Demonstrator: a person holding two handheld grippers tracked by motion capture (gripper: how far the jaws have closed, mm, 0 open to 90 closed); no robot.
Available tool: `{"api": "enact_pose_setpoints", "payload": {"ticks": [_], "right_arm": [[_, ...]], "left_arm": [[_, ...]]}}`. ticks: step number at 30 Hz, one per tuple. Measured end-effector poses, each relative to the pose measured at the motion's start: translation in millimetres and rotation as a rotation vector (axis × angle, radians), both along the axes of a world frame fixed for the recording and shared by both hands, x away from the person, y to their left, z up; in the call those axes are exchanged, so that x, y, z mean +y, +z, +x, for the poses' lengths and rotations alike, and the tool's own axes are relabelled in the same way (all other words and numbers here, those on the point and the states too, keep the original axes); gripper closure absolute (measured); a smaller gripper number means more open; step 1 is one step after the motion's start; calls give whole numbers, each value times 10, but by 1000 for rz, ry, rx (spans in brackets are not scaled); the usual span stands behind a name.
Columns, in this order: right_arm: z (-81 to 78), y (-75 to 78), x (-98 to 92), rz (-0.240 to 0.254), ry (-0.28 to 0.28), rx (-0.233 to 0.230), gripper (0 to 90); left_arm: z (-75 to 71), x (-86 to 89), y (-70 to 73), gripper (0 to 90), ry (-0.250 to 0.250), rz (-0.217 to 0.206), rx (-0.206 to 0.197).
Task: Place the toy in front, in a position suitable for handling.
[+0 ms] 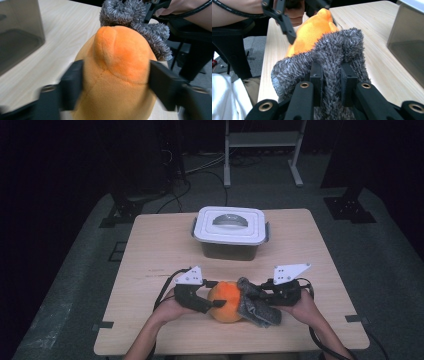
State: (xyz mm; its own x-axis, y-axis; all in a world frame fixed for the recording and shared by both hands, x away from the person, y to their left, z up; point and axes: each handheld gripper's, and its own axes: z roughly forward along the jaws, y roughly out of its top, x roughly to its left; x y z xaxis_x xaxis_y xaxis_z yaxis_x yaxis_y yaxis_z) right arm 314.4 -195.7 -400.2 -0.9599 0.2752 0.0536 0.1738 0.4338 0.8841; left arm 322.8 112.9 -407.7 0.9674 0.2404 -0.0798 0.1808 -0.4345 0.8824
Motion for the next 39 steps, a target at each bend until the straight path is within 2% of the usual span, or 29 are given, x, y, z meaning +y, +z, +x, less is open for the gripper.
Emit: {"api": "enact_pose_setpoints", "payload": {"ticks": [1,2,3,4,6,7,9,11,12,13,15,17,19,20,21,24,26,29,31,33,36,37,39], "right_arm": [[-19,71,-10,29,-13,-25,755],[-19,71,-10,29,-13,-25,755],[-33,124,-7,76,-2,-33,755],[-40,147,11,90,5,-34,755],[-44,145,68,60,12,-45,755],[-37,120,80,53,14,-43,755],[-9,61,67,42,11,-16,755],[21,-21,52,-9,-1,3,754],[32,-58,43,-18,-5,15,755],[39,-72,36,-8,-5,22,755],[24,-27,45,1,-7,7,754],[12,21,60,56,5,3,755],[3,38,95,59,12,0,754],[6,17,116,46,15,-4,754],[12,-12,116,53,15,7,754],[16,-41,113,37,17,14,754],[4,-25,123,39,20,7,754],[-13,7,140,48,19,-5,753],[-35,28,162,58,19,-18,753],[-31,18,164,58,19,-20,753],[-12,-8,141,41,0,-23,754],[-8,-22,136,28,-8,-26,754],[-1,-40,122,13,-25,-25,754]], "left_arm": [[-8,3,36,459,1,-5,-14],[-8,3,36,467,1,-5,-14],[-20,-3,49,475,-7,-1,-21],[-36,-19,55,478,-9,7,-36],[-50,-37,68,482,-1,22,-57],[-45,-22,73,488,7,16,-57],[-24,32,84,492,22,5,-54],[1,84,75,492,33,1,-42],[4,93,61,491,29,-2,-36],[0,91,52,489,23,-6,-37],[-3,77,52,486,5,-3,-34],[-20,41,35,480,-18,4,-41],[-28,18,31,468,-16,9,-41],[-19,26,37,456,-7,14,-39],[-9,36,36,431,-3,8,-29],[16,32,17,276,2,-17,13],[24,-3,-6,186,6,8,24],[19,-13,-25,245,-7,12,25],[-1,-24,-16,320,8,26,9],[7,-14,-10,372,26,20,8],[47,13,-12,399,71,-2,38],[47,13,-12,399,71,-2,38],[65,13,-19,400,109,-15,58]]}}
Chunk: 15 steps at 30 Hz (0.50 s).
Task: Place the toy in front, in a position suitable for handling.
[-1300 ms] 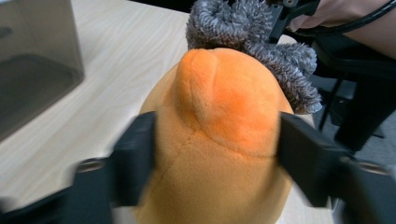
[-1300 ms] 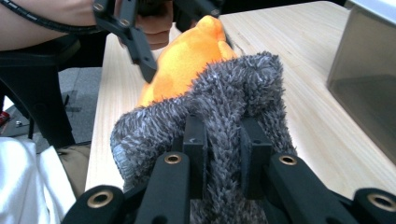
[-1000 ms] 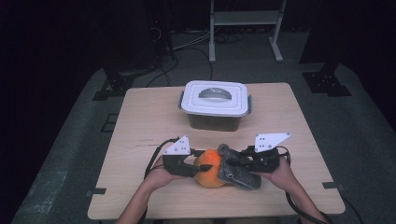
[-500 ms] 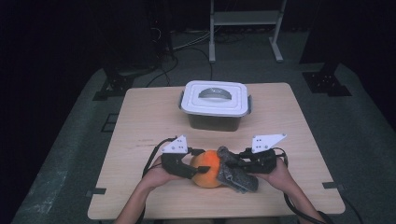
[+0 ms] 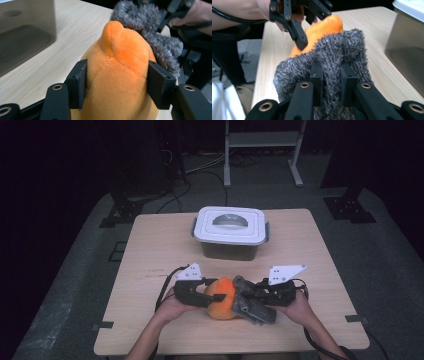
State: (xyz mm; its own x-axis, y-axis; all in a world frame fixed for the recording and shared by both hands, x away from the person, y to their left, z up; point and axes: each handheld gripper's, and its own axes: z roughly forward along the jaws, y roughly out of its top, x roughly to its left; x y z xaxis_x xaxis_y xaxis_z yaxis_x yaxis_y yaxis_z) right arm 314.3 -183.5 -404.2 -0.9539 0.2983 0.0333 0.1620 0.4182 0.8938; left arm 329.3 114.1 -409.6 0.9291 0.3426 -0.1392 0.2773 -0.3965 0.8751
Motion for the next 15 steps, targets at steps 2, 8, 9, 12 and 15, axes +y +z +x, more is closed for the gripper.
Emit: {"api": "enact_pose_setpoints", "payload": {"ticks": [2,8,9,12,15], "right_arm": [[-9,28,-4,0,-12,-18,755],[-86,71,100,-10,4,-61,754],[-80,51,102,-11,0,-63,754],[-56,34,68,-14,-4,-49,755],[-35,9,10,-33,-9,-33,756]], "left_arm": [[0,-16,3,399,17,-4,4],[4,-46,-18,394,47,-16,23],[4,-45,-20,394,64,-23,30],[10,-42,-21,395,77,-28,36],[-1,-47,-24,390,37,-25,24]]}}
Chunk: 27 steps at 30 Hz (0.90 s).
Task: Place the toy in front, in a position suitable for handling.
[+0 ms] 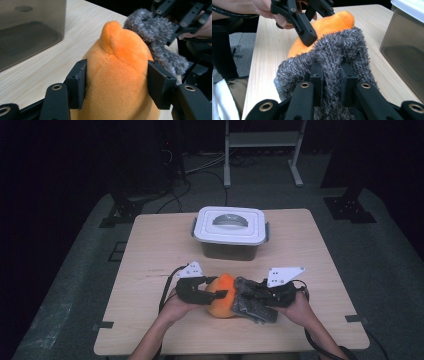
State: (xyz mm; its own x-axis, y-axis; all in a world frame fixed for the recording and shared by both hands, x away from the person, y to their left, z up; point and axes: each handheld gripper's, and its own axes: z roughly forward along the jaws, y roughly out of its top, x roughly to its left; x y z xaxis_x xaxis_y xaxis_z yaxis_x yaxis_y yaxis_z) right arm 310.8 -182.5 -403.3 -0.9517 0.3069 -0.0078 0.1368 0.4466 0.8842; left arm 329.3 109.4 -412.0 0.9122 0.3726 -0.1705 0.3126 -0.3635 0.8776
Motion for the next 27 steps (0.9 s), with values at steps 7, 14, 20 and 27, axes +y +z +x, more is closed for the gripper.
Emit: {"api": "enact_pose_setpoints", "payload": {"ticks": [7,14,20,27], "right_arm": [[-8,49,-11,57,30,10,756],[-11,26,-39,34,117,79,757],[-40,99,-12,110,135,76,757],[6,-4,-49,56,166,127,757]], "left_arm": [[-80,-19,19,320,-161,42,-66],[-155,-58,9,285,-210,52,-109],[-264,-122,23,370,-309,112,-211],[-269,-83,14,376,-355,121,-224]]}}
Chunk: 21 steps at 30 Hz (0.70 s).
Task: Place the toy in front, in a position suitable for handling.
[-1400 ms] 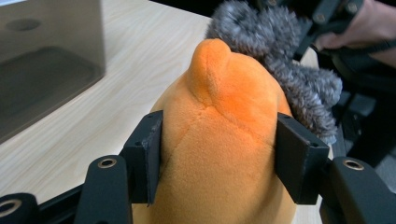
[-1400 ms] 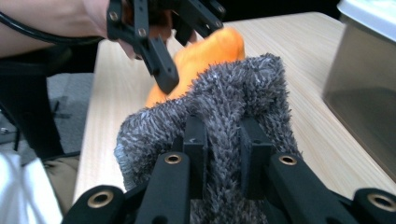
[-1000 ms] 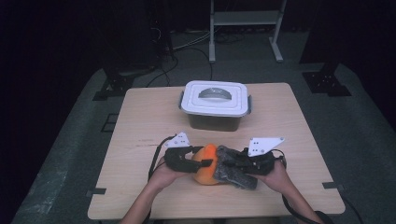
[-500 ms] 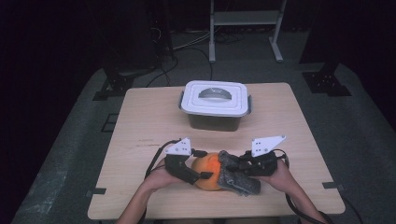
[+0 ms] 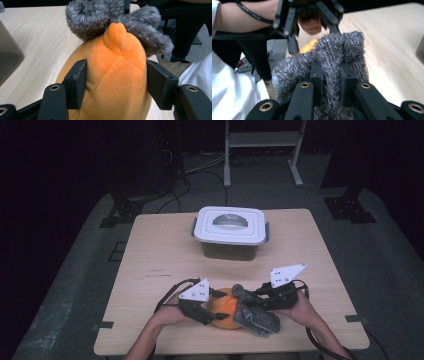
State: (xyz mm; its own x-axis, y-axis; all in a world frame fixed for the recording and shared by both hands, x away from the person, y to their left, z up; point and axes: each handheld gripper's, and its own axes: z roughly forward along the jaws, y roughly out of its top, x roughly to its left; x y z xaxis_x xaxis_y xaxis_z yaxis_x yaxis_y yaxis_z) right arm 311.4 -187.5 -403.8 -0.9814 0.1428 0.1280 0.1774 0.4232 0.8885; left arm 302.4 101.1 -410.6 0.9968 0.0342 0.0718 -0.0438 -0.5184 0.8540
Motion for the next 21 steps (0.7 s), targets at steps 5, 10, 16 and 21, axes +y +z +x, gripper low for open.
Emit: {"api": "enact_pose_setpoints", "payload": {"ticks": [5,10,16,21], "right_arm": [[14,-12,-53,-13,-10,9,757],[-18,50,36,11,14,-12,757],[57,-50,-60,-9,-29,22,757],[132,-173,-186,-66,-79,54,757]], "left_arm": [[-6,-11,-8,368,-23,-1,0],[-24,-20,-6,368,-38,7,-13],[39,52,-6,389,16,-12,13],[134,171,-28,389,75,-51,73]]}}
